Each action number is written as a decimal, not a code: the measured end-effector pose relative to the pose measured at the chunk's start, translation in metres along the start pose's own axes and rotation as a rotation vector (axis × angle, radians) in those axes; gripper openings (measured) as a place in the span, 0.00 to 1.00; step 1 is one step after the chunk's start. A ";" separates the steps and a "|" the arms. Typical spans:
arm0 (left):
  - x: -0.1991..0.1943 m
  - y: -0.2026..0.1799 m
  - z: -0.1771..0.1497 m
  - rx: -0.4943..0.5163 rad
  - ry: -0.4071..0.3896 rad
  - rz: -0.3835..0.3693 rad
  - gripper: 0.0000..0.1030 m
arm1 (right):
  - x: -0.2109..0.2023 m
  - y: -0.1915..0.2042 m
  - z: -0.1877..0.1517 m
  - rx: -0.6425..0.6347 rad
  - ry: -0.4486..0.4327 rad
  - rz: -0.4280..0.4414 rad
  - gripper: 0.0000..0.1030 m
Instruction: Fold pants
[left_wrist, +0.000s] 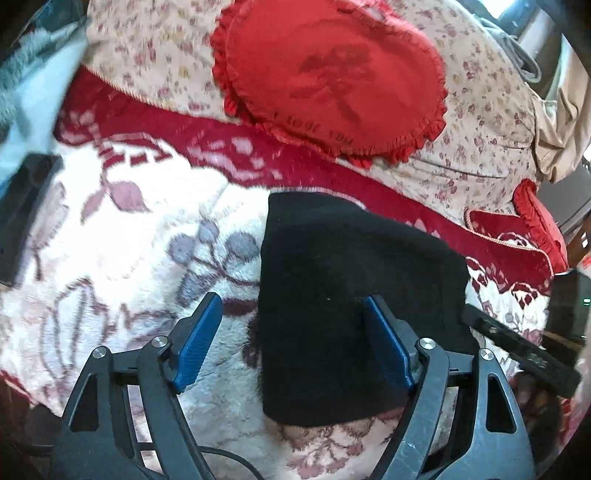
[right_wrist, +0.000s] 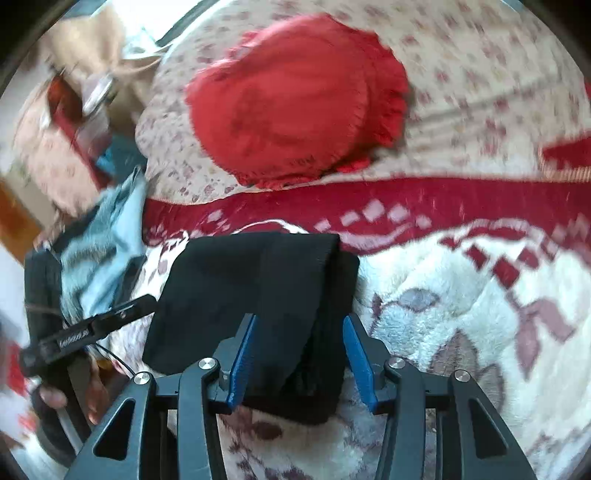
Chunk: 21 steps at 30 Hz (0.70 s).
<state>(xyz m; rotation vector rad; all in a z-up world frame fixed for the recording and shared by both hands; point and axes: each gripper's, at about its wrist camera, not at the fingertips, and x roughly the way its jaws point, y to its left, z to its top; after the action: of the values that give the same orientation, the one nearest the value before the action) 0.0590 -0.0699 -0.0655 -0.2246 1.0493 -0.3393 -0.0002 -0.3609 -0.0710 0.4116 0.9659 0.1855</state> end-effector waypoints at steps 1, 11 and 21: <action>0.005 0.001 0.000 -0.007 0.012 -0.006 0.77 | 0.009 -0.004 0.000 0.014 0.020 -0.001 0.46; 0.023 -0.006 0.002 -0.025 0.030 -0.108 0.64 | 0.028 -0.012 0.006 0.069 0.015 0.123 0.41; 0.014 -0.029 0.060 0.079 -0.060 -0.123 0.50 | 0.011 0.000 0.066 0.019 -0.124 0.113 0.34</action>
<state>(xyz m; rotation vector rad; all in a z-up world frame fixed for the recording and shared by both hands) 0.1129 -0.1006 -0.0383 -0.2278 0.9633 -0.4817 0.0603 -0.3744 -0.0469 0.4899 0.8236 0.2509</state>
